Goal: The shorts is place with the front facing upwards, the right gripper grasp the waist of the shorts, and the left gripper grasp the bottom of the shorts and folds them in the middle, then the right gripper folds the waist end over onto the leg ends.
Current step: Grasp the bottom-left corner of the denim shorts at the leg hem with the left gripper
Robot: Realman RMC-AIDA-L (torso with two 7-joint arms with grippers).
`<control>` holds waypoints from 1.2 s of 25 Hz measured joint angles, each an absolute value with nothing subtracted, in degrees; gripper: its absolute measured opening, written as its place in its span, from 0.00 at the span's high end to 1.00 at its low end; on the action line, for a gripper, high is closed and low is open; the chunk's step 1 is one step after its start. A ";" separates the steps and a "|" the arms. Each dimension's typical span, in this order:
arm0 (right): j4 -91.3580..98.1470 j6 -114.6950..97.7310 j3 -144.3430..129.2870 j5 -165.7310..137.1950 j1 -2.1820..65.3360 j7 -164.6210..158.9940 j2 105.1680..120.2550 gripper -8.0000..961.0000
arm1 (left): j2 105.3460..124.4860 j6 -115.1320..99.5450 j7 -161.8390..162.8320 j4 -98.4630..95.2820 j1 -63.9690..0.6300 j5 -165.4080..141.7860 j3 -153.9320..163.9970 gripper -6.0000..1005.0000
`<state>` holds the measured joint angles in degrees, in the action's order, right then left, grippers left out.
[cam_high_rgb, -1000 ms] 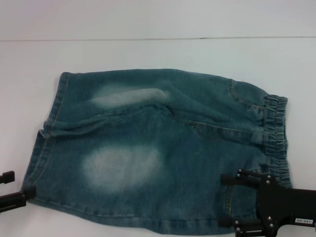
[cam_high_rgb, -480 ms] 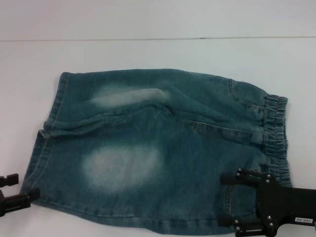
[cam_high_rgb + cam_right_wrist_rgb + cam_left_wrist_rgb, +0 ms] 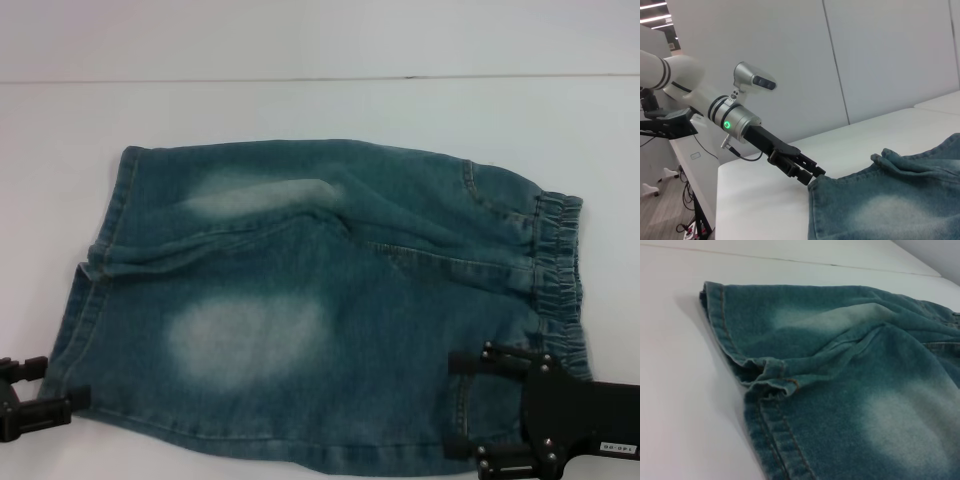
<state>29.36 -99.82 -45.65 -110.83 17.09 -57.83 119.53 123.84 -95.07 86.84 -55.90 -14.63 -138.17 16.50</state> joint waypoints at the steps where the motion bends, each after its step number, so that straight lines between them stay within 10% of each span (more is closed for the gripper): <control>1: 29.36 -99.83 -45.67 -110.83 17.05 -57.83 119.53 0.02 | 123.84 -95.21 86.84 -55.93 -14.57 -138.16 16.59 0.13; 30: 29.45 -99.84 -45.61 -110.83 16.97 -57.83 119.53 0.02 | 123.77 -97.93 88.75 -56.78 -16.12 -139.64 18.56 0.14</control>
<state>29.45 -99.84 -45.61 -110.83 16.97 -57.83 119.53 123.77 -97.93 88.75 -56.78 -16.12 -139.64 18.56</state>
